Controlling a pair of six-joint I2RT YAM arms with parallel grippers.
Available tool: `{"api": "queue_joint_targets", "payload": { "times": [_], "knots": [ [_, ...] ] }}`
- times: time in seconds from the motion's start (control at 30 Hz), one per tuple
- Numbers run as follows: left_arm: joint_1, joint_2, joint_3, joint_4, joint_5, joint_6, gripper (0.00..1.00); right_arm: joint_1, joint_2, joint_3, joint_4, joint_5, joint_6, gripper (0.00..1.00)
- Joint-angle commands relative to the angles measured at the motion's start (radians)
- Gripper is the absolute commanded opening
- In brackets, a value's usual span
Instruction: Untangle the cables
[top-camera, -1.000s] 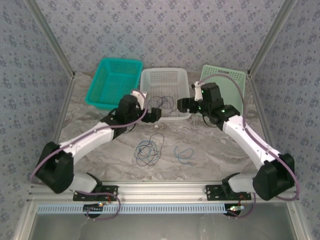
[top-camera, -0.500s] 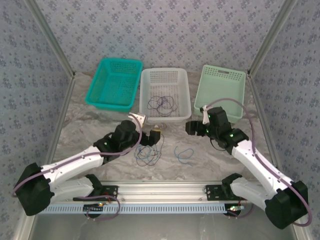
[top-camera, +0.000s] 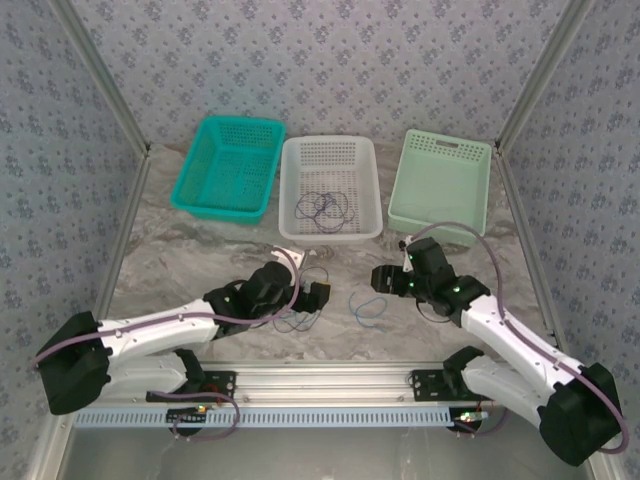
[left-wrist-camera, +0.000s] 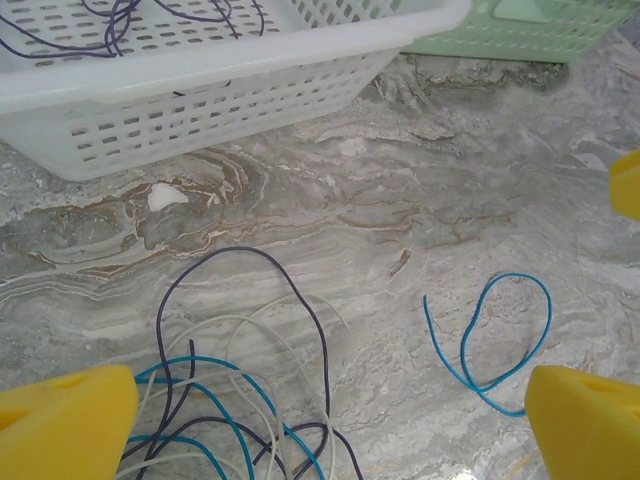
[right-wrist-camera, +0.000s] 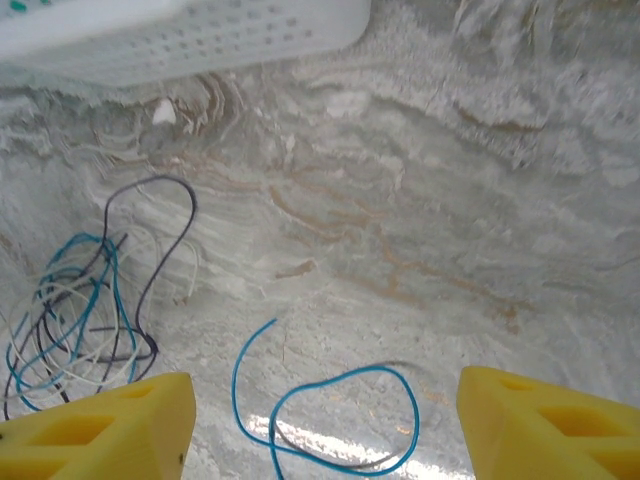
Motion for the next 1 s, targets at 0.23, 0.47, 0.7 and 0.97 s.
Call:
{"api": "queue_joint_targets", "payload": {
  "times": [0.23, 0.47, 0.7, 0.97],
  "knots": [
    [-0.014, 0.022, 0.028, -0.006, -0.034, -0.022, 1.0, 0.039, 0.133, -0.023, -0.092, 0.039, 0.063, 0.6],
    [-0.014, 0.015, 0.024, -0.018, -0.043, -0.024, 1.0, 0.067, 0.186, -0.036, -0.075, 0.04, 0.093, 0.52],
    [-0.014, -0.023, 0.005, -0.03, -0.067, -0.033, 0.99, 0.088, 0.299, -0.036, -0.029, 0.05, 0.092, 0.41],
    [-0.014, -0.082, -0.023, -0.05, -0.098, -0.042, 0.99, 0.106, 0.276, -0.034, -0.01, 0.105, 0.089, 0.11]
  ]
}}
